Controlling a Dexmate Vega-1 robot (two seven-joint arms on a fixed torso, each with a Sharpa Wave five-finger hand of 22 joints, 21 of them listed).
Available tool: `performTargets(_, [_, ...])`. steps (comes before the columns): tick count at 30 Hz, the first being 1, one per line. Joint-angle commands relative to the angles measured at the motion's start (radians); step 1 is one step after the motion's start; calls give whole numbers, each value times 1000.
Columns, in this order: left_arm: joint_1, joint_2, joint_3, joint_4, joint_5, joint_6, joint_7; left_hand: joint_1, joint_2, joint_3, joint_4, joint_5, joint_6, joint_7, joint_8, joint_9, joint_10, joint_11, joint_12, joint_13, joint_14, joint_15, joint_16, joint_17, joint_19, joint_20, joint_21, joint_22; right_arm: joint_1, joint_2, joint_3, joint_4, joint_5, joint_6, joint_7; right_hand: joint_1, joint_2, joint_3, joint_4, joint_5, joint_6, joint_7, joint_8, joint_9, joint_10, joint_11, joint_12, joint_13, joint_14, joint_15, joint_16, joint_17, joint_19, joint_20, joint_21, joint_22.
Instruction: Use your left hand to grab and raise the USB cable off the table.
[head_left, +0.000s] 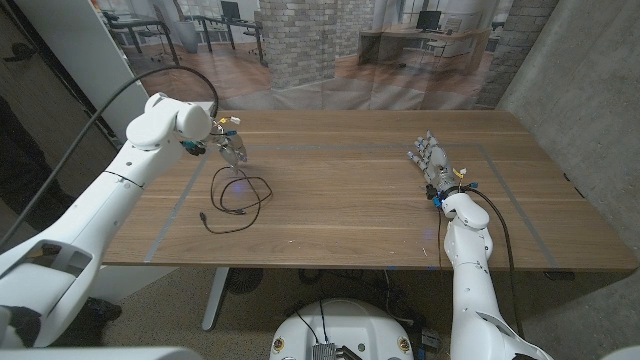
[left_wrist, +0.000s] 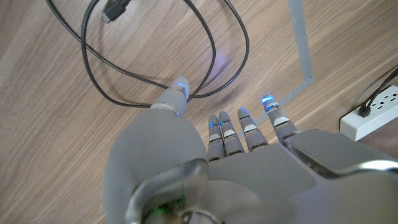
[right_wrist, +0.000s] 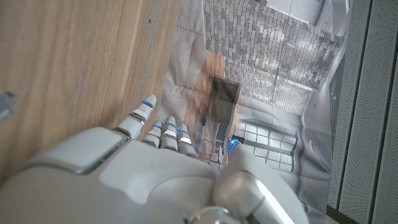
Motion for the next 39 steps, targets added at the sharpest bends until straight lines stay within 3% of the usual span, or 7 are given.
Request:
performTargets(1, [-3,7,20,-2,29,-9,-13,20,1,-1,-4,4,-2,-5,-1,5,-1,-3,3,4,3,-8,0,4,8,1,-2,2,-4,0,3,-2,3,0,0,-7,-1,-3,-3,0,0,-3,5,5,1,9,5,5,-5,5,3,5,0,3,5,3])
performTargets(39, [-6,-9,45,26,42,-49,-8,77,32,-20,-2,-2,30,-17,7,7,5,-4,6,17,1,-12,-2,2,21,1,-8,2,-4,4,-1,-4,-1,6,-9,-10,-1,-6,-3,2,3,-9,6,5,2,8,5,5,-5,7,3,4,0,3,5,3])
